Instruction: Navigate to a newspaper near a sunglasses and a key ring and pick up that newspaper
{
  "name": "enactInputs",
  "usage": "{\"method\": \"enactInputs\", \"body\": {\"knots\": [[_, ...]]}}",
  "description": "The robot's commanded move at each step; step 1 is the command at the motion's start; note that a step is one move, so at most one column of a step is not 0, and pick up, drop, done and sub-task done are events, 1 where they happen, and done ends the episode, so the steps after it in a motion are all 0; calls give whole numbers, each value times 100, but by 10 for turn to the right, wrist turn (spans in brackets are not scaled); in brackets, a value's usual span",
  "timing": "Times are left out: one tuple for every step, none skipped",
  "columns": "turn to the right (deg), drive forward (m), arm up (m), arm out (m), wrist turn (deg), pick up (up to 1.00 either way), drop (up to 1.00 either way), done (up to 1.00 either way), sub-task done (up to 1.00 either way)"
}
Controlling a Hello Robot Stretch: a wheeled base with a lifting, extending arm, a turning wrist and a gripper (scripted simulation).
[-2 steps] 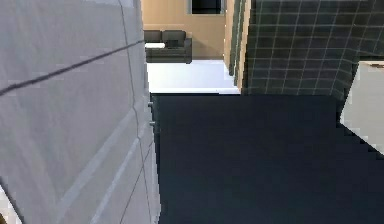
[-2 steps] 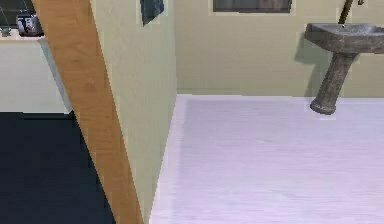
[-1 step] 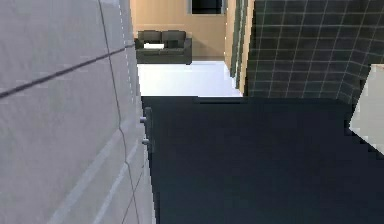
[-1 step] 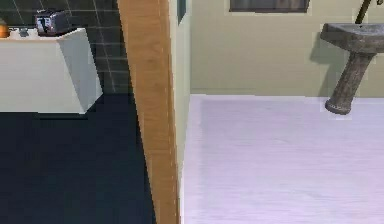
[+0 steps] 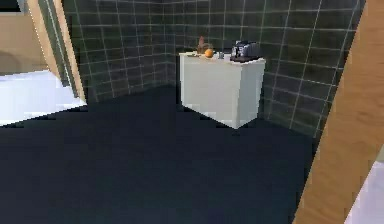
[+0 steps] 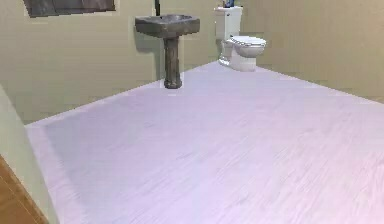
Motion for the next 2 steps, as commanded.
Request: {"method": "enactInputs", "body": {"knots": [[450, 0, 0, 0, 0, 0, 0, 0, 0], [0, 5, 0, 0, 0, 0, 0, 0, 0]]}}
